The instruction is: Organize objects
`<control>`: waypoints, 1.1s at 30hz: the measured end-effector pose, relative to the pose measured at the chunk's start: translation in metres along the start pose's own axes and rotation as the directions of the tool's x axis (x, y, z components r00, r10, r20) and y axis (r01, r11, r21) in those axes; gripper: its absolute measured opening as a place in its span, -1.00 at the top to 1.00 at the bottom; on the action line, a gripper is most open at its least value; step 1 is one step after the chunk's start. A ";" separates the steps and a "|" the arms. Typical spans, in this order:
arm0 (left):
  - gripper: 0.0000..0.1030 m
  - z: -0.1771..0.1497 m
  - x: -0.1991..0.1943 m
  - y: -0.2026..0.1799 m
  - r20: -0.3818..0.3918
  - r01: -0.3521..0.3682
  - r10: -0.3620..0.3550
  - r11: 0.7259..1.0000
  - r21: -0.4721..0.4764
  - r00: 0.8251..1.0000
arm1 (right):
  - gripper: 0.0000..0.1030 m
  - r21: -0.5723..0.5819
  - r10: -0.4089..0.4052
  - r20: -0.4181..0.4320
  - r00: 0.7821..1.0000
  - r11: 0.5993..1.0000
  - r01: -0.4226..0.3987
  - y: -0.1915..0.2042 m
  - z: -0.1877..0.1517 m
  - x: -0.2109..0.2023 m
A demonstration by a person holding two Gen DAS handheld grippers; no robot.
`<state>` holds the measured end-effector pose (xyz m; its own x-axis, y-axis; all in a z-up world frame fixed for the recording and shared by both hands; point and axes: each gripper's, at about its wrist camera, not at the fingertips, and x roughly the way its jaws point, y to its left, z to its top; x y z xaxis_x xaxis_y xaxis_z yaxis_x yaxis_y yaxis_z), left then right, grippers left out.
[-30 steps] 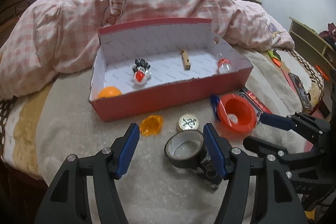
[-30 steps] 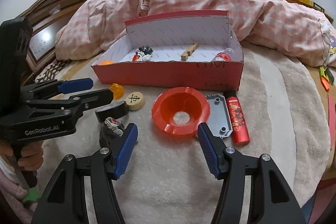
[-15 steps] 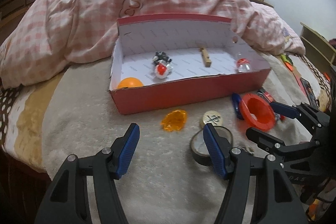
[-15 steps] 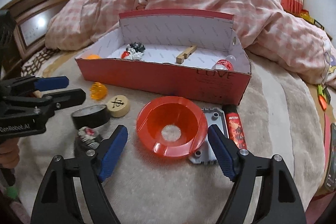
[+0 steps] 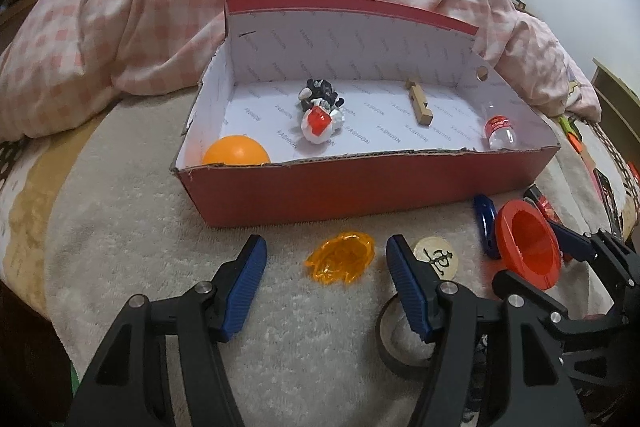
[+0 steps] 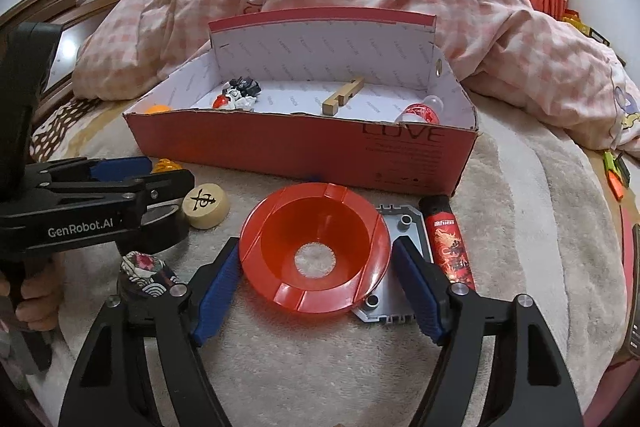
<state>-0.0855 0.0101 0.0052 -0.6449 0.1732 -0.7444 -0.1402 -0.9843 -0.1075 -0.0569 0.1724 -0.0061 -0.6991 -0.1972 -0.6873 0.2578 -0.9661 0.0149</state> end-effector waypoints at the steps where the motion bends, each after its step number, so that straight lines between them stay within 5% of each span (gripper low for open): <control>1: -0.09 0.000 0.001 -0.001 0.001 -0.002 0.002 1.000 0.004 1.000 | -0.40 -0.002 0.004 0.003 1.000 1.000 -0.004 0.000 0.000 -0.001; 8: 0.43 -0.001 0.001 -0.003 0.011 -0.022 0.021 1.000 0.014 1.000 | -0.39 -0.001 0.010 0.019 1.000 1.000 -0.010 0.000 -0.003 -0.003; 33: 0.44 -0.008 -0.030 0.004 0.048 0.010 -0.011 1.000 0.026 0.999 | -0.39 0.009 0.055 0.043 0.998 0.998 -0.055 0.010 -0.009 -0.021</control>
<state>-0.0608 0.0007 0.0224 -0.6787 0.1856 -0.7105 -0.1661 -0.9813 -0.0977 -0.0339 0.1682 0.0017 -0.7122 -0.2568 -0.6533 0.2901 -0.9552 0.0592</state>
